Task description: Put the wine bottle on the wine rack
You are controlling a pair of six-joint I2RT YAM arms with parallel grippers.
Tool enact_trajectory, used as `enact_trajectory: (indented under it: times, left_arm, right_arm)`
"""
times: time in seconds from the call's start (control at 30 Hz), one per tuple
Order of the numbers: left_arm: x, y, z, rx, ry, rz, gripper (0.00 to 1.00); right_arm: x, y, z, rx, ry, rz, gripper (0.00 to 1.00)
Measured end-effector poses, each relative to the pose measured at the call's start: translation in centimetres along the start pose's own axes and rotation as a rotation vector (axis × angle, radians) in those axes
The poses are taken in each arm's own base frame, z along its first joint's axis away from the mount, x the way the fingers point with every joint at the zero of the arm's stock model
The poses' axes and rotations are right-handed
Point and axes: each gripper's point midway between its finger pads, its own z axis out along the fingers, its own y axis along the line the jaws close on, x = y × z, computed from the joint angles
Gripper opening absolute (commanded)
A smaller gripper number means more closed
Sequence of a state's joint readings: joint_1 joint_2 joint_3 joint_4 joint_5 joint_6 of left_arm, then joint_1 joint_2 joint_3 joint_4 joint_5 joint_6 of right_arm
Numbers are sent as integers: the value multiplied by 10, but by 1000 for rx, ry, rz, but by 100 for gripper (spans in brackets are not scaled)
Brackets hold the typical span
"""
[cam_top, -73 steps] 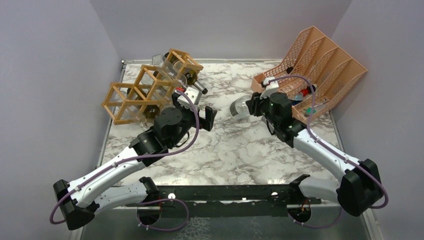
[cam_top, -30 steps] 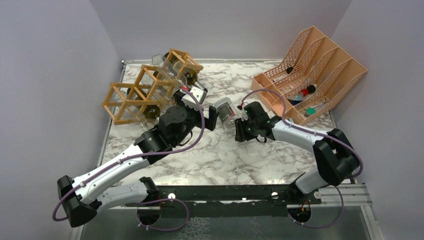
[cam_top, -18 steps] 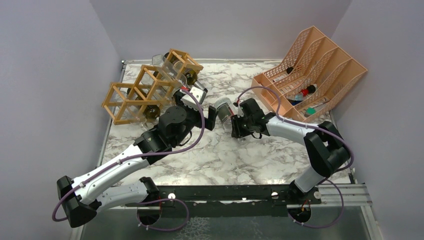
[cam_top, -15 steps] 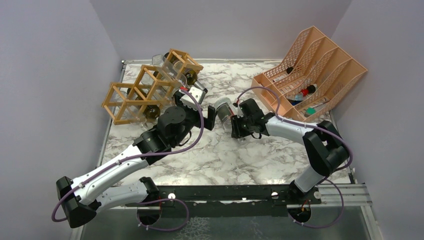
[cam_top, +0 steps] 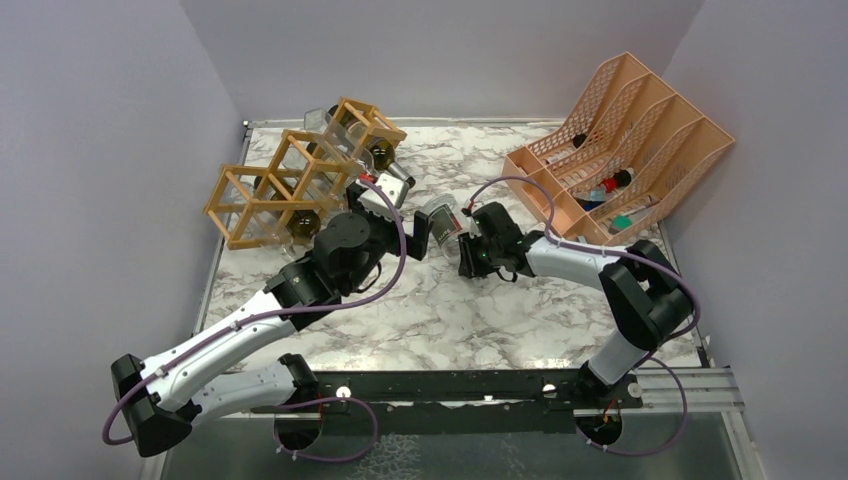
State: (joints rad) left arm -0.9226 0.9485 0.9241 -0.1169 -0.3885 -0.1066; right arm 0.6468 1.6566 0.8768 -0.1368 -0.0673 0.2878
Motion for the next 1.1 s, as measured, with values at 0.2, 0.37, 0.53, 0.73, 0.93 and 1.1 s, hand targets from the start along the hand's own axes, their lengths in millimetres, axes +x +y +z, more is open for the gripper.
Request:
enact_trajectory:
  times: [0.2, 0.37, 0.53, 0.73, 0.93, 1.1]
  left_arm:
    - [-3, 6, -6, -20, -5, 13, 99]
    - [-13, 14, -13, -44, -26, 25, 99]
    - [-35, 22, -25, -71, -81, 28, 99]
    - [-57, 32, -38, -101, -140, 27, 99]
    - [-72, 40, -47, -127, -175, 40, 99]
    - [-98, 48, -59, -154, -231, 49, 99]
  right_arm:
    - [-3, 0, -4, 11, -14, -5, 1]
    - [-5, 2, -25, 10, -19, -6, 1]
    - [-4, 4, -44, 10, -16, -6, 1]
    - [-14, 9, -66, -6, -62, -11, 1]
    - [-30, 17, -87, -34, -140, -19, 1]
    - [-43, 27, -105, -71, -211, -30, 1]
